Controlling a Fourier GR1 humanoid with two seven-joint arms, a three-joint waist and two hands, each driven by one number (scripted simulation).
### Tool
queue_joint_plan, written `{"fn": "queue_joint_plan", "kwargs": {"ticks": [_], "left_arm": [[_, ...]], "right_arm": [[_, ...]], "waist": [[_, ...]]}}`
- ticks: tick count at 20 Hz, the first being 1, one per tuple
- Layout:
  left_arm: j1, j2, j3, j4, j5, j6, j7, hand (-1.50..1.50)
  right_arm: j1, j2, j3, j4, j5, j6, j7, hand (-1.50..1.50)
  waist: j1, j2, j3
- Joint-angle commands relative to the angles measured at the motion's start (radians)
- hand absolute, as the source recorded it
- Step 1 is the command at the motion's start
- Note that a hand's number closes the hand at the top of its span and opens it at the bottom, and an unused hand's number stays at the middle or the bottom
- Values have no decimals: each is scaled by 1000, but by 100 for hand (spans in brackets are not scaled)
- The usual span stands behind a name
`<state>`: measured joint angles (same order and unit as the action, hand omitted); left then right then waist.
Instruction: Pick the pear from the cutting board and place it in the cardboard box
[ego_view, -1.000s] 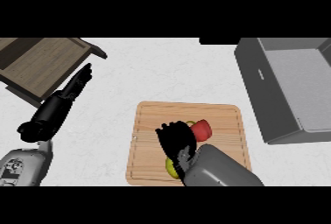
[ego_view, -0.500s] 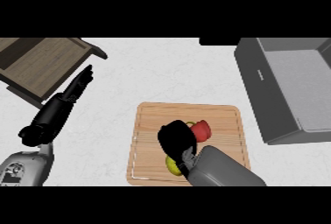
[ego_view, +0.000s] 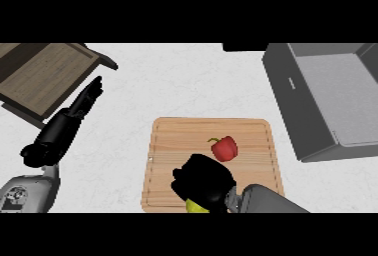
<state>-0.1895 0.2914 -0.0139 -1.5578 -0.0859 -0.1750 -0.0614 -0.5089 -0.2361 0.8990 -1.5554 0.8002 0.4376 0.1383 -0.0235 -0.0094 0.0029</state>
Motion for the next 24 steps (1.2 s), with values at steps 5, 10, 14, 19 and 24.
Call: {"fn": "queue_joint_plan", "kwargs": {"ticks": [5,10,14,19,24], "left_arm": [[42,20,34,-4,6,3,-10,0],[86,31,33,-13,11,-19,-35,0],[25,34,46,-25,14,-11,-2,0],[42,6,12,-59,9,-11,21,0],[2,40,45,-30,30,-56,-4,0]], "right_arm": [[139,-359,-29,-466,-46,-208,-429,150],[269,-609,-284,-644,-184,-316,-611,150],[396,-652,-549,-618,-395,-375,-625,150],[416,-638,-804,-467,-696,-301,-551,150],[279,-676,-972,-292,-841,-196,-479,150]], "waist": [[-42,-7,3],[-37,1,2],[-45,6,1],[-10,8,-1],[26,11,-4]]}}
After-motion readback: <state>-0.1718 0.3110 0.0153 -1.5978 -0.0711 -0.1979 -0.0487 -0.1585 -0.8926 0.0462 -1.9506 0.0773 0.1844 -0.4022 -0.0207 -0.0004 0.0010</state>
